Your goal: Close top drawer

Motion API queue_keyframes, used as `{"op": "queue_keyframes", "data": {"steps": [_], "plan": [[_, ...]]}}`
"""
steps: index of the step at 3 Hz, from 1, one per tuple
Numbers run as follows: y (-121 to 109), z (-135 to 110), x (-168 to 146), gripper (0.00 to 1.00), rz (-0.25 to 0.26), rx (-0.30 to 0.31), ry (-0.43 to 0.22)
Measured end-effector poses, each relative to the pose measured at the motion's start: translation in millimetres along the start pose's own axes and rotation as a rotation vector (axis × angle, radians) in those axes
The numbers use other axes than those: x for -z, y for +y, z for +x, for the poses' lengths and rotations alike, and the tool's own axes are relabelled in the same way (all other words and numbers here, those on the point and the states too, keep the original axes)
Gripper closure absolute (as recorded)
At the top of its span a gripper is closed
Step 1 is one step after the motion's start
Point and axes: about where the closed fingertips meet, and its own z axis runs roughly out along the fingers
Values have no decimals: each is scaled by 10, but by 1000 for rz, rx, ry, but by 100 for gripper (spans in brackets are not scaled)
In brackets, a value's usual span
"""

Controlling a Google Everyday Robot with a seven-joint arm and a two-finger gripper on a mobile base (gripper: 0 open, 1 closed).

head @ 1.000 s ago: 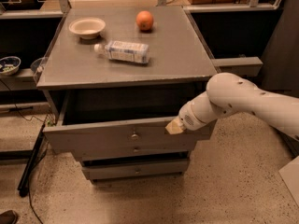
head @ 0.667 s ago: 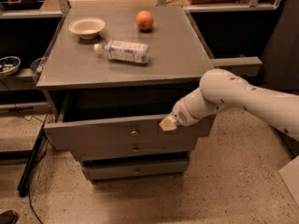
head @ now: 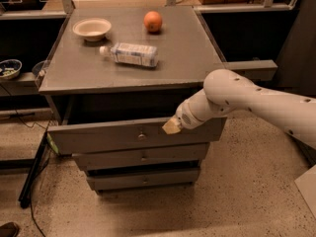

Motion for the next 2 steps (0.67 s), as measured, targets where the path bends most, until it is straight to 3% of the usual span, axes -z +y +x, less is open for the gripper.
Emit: {"op": "queue_keyframes", "data": {"steps": [2], "plan": [[-56, -144, -12, 100, 5, 26, -10]]}}
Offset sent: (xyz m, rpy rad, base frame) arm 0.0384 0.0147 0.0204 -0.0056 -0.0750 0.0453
